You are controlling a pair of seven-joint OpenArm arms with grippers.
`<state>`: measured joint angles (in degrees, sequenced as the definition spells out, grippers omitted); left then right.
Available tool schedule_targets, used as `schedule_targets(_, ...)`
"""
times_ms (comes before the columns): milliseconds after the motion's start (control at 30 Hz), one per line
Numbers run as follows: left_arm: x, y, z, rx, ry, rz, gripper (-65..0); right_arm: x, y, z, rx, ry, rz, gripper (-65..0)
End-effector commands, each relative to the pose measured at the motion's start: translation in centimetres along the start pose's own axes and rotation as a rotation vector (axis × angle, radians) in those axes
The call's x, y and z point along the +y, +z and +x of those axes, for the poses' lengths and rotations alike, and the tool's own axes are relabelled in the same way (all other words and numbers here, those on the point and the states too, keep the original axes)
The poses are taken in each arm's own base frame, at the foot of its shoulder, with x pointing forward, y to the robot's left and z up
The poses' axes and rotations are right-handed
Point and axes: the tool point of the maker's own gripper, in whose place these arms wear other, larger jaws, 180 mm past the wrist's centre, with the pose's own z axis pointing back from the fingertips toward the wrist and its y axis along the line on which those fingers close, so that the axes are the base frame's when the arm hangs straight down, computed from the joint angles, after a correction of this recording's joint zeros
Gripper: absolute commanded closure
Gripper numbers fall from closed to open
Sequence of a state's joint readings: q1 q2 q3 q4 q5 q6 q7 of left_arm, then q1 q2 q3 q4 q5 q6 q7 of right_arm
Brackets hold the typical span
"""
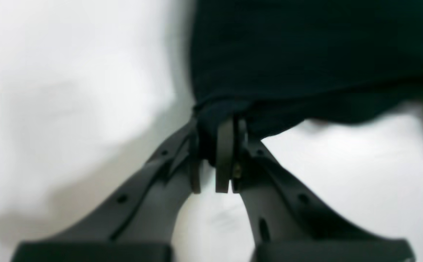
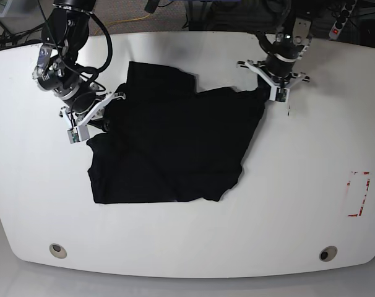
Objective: Fold the T-shirt properly
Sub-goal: 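Reach the left gripper to the shirt's opposite edge and grasp it, then lift the shirt with both grippers and swing it up off the table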
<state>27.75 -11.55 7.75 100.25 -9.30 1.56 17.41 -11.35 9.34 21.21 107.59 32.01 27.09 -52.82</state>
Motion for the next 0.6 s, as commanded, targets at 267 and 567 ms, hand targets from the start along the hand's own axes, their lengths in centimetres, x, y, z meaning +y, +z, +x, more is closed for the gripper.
schedule_targets(267, 9.0, 3.5, 5.3, -0.047, -0.036, 0.219, 0.0, -1.0, 1.6, 4.9, -0.164, 0.008, -0.047, 0.0)
schedule_targets(567, 12.4, 4.0, 11.8, -0.112, -0.128, 0.29, 0.0, -1.3, 1.2, 11.4, -0.288, 0.085, -0.073, 0.0)
